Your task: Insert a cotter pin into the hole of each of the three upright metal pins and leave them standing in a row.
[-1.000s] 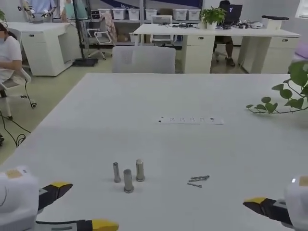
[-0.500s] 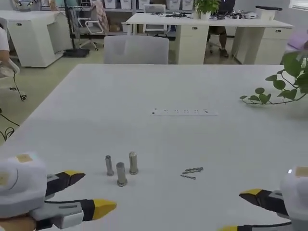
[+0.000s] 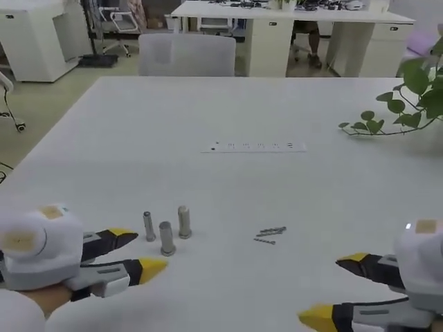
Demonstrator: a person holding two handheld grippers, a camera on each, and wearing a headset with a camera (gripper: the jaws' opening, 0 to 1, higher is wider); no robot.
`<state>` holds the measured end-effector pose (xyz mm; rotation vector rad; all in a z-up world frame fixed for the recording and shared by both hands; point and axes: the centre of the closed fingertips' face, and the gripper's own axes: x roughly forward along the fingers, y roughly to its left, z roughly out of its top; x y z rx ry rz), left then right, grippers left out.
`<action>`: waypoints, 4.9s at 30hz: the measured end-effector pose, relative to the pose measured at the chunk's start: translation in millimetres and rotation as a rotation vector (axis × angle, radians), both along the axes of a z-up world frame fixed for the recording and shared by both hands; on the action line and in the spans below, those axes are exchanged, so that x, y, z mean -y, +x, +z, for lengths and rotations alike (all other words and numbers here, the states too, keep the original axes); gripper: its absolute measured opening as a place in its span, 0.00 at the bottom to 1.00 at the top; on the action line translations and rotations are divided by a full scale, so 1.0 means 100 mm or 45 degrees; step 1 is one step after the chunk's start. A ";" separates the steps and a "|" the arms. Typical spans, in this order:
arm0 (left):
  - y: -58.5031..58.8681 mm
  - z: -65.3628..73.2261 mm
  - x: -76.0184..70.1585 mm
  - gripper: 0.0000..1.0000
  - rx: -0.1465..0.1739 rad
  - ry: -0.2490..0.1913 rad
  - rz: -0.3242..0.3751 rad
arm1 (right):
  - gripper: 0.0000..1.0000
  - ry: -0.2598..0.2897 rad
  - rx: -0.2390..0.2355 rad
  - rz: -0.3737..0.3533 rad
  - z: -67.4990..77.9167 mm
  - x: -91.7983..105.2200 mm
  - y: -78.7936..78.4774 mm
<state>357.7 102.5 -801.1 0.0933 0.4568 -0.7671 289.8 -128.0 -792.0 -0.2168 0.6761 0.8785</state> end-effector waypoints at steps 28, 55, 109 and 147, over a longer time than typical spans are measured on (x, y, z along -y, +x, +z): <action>0.41 -0.37 0.13 0.26 0.057 0.055 -0.233 | 0.74 -0.057 -0.032 0.014 -0.05 -0.06 0.11; 0.46 -0.36 0.23 0.11 0.074 0.029 -0.308 | 0.74 -0.087 -0.047 0.033 -0.06 -0.10 0.15; -0.43 -0.42 0.94 0.10 0.050 0.042 -0.578 | 0.74 -0.044 -0.027 0.060 -0.06 -0.14 0.10; -0.52 -0.02 0.71 0.55 -0.007 -0.103 -0.398 | 0.66 -0.072 -0.028 0.101 -0.14 -0.08 0.29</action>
